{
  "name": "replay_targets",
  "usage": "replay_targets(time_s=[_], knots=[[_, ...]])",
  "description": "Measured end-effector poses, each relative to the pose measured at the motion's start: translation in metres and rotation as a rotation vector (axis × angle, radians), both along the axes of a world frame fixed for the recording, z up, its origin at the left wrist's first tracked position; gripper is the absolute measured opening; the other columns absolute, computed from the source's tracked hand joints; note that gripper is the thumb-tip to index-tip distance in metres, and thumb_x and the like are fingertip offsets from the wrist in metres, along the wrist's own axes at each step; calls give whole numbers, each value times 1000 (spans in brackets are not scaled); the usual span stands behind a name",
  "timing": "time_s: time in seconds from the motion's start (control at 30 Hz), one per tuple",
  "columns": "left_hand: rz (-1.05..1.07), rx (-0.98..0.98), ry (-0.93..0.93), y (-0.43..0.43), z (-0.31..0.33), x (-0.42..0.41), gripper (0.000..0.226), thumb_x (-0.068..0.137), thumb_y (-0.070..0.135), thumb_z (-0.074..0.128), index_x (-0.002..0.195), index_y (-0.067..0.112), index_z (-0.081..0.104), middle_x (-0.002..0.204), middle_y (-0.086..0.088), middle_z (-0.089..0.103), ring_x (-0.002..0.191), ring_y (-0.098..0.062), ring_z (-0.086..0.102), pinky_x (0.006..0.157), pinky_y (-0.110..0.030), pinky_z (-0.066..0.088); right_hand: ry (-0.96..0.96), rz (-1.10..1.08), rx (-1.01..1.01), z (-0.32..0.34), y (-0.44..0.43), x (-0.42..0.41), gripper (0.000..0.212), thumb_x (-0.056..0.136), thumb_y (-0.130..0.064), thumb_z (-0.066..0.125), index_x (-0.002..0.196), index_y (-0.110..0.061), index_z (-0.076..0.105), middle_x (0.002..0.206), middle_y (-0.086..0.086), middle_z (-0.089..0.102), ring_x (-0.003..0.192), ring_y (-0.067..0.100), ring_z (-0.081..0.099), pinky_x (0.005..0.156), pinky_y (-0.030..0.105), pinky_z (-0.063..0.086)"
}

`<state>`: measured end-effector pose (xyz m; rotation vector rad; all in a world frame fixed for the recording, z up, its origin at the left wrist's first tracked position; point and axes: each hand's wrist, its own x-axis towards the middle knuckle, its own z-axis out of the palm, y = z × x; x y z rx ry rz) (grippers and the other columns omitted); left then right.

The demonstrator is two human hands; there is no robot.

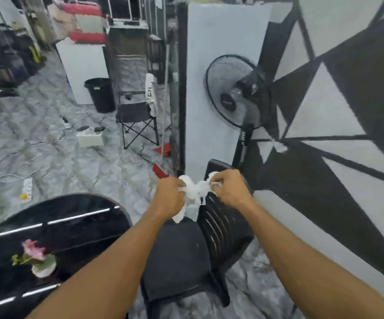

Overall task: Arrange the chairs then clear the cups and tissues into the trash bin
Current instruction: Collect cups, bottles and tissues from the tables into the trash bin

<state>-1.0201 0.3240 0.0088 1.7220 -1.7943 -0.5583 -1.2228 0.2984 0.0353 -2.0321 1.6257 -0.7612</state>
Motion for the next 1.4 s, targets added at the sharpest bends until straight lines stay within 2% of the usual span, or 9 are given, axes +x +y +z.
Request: replay_targets(time_s=[0.17,0.27,0.4,0.6,0.73,0.83,1.1,1.23,1.4], knots=[[-341,-81,-80,5,27,-160,12,78,0,65,84,0,76,88,-16,73,85,-34,66,81,-42,51,-35,-297,-56,7,49,-143,14,69,-4,65,66,-13,74,66,2,71,67,20,67,67,27,54],[-495,-105,-84,7,23,-242,17,79,1,65,91,1,77,96,-16,73,90,-33,66,84,-37,52,-59,-439,-54,4,86,-214,15,69,0,64,65,-11,74,63,1,70,63,17,65,63,27,53],[-672,-57,-61,14,4,-341,25,82,3,64,103,6,77,109,-11,72,101,-25,66,84,-16,41,-65,-632,-33,-14,134,-296,15,69,-1,63,67,-10,75,66,1,71,63,16,66,64,31,55],[-966,-3,-71,56,-29,-479,28,82,0,64,108,2,75,116,-16,71,110,-31,65,98,-28,43,-68,-935,96,-57,210,-392,13,74,-4,64,74,-10,76,76,3,74,74,17,67,70,30,54],[-1154,90,-112,111,-63,-546,32,75,13,61,100,1,77,106,-21,73,99,-37,67,91,-32,47,-134,-1116,132,-103,274,-430,12,72,-4,63,71,-7,74,74,6,72,70,19,65,65,25,47],[-1274,142,-164,153,-95,-588,21,77,1,67,95,0,78,101,-22,73,94,-39,68,87,-36,50,-205,-1250,225,-143,321,-456,14,74,-8,61,71,-8,74,69,6,71,67,21,64,60,31,51],[-1345,342,-288,250,-199,-683,33,78,0,61,106,7,76,113,-13,70,106,-29,63,89,-27,45,-432,-1474,366,-248,422,-525,21,61,-9,57,72,-8,75,73,7,73,72,25,67,61,34,55],[-1364,440,-334,278,-235,-720,41,76,-2,65,116,2,71,124,-16,66,116,-29,60,98,-25,43,-529,-1569,414,-285,452,-552,15,67,7,58,74,7,71,80,22,71,78,30,67,58,11,44],[-1379,526,-448,297,-275,-749,47,77,-7,64,122,4,67,132,-16,60,120,-28,57,103,-25,43,-607,-1636,457,-321,479,-577,30,76,6,60,99,-4,77,104,7,74,96,19,67,71,12,43]])
